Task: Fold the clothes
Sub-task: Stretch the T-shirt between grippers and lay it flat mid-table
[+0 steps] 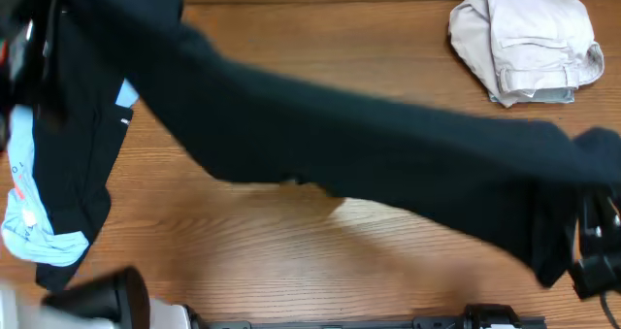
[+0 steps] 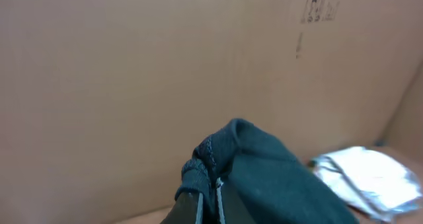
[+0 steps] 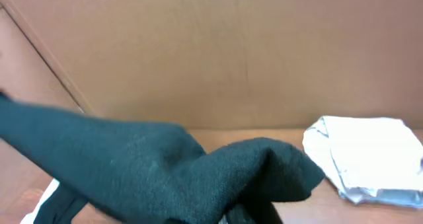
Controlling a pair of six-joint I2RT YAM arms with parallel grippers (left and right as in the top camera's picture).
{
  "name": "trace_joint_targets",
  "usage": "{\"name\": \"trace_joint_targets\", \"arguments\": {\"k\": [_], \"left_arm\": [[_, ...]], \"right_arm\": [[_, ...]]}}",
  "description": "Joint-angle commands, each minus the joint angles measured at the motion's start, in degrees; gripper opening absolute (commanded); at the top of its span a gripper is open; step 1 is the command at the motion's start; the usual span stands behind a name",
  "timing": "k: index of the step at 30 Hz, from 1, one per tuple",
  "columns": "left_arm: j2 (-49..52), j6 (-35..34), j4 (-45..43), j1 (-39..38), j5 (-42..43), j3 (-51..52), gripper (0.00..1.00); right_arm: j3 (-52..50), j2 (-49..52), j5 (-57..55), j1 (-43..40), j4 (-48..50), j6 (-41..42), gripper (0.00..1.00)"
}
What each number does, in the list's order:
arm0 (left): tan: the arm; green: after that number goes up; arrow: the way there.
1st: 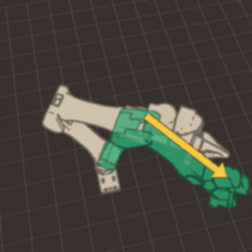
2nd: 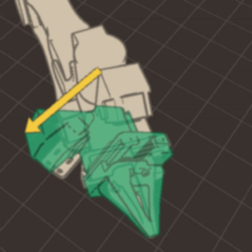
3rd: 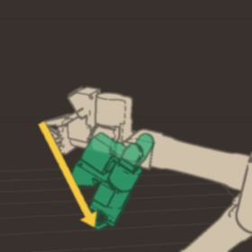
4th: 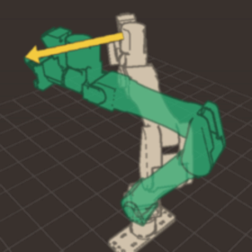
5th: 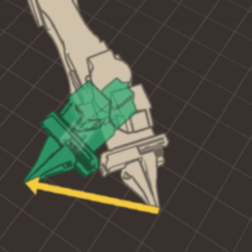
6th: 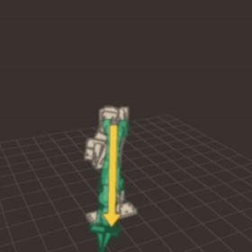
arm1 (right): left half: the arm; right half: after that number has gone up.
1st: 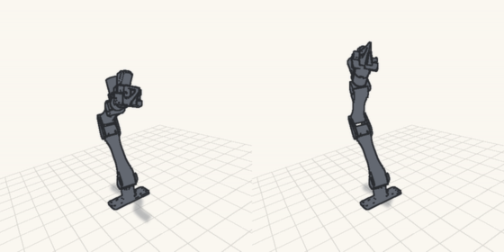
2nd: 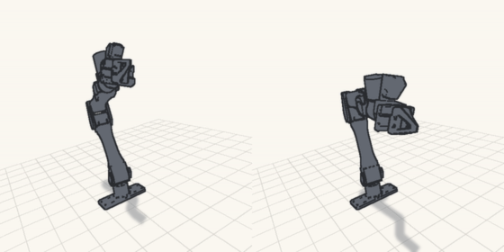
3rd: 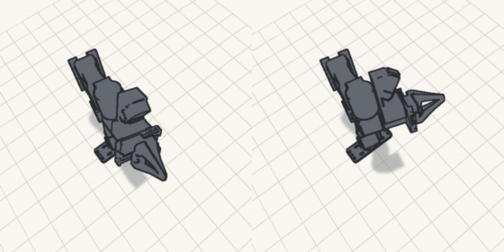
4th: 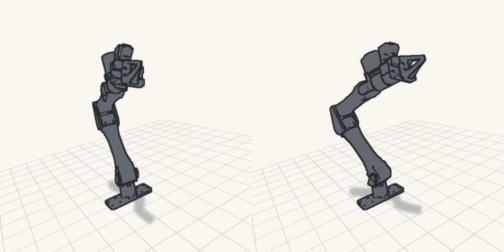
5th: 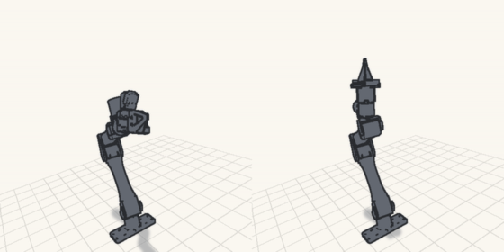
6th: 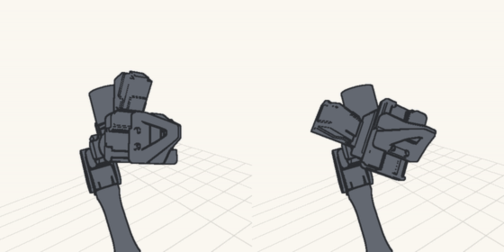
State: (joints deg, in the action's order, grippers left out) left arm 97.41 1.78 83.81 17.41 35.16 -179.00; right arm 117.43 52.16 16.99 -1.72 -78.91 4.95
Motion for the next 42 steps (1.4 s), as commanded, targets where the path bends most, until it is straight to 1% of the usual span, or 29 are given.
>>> {"name": "trace_joint_targets", "arguments": {"k": [1,4,8,13,17,22,26,33,37,40,41,42], "left_arm": [[-8.2,5.99,1.97,0.68,-12.2,-1.01,0.04],[-11.37,6.01,2.12,0.68,-15.63,-0.79,0.04],[-12.0,6.16,2.27,0.68,-16.31,-0.72,0.04],[-9.27,6.45,2.34,0.68,-16.2,3.06,0.04],[-5.16,6.95,2.34,0.57,-14.36,7.43,0.04],[2.58,8.59,2.34,0.15,-9.97,12.02,0.04],[10.91,10.93,1.97,-3.04,-10.54,13.27,0.04],[27.32,11.58,-3.23,-10.29,-19.85,13.27,0.04],[36.28,11.52,-8.48,-13.77,-24.52,13.27,0.04],[42.38,11.47,-12.79,-16.04,-26.16,13.27,0.04],[44.46,11.45,-14.43,-16.85,-26.67,13.27,0.04],[46.05,11.45,-15.74,-17.49,-27.06,13.27,0.04]], "right_arm": [[4.59,0.33,-1.22,-0.28,-3.58,1.09,0.04],[4.44,0.5,0.31,-0.28,-5.31,1.86,0.04],[1.42,0.81,2.38,-0.28,-5.62,2.62,0.04],[-5.6,2.82,3.06,-0.28,-4.39,4.07,0.04],[-13.51,6.21,4.17,-0.28,-0.83,4.76,0.04],[-21.88,13.38,4.59,-0.28,5.6,5.38,0.04],[-25.11,21.53,4.74,-0.26,11.3,5.35,0.04],[-26.4,39.47,5.16,-0.04,24.9,5.05,0.04],[-26.4,49.48,5.16,0.39,35.85,3.58,0.04],[-26.4,55.36,5.18,0.55,42.73,3.63,0.04],[-26.4,57.75,5.18,0.7,45.57,3.63,0.05],[-26.4,59.08,5.16,0.72,47.34,3.63,0.13]]}}
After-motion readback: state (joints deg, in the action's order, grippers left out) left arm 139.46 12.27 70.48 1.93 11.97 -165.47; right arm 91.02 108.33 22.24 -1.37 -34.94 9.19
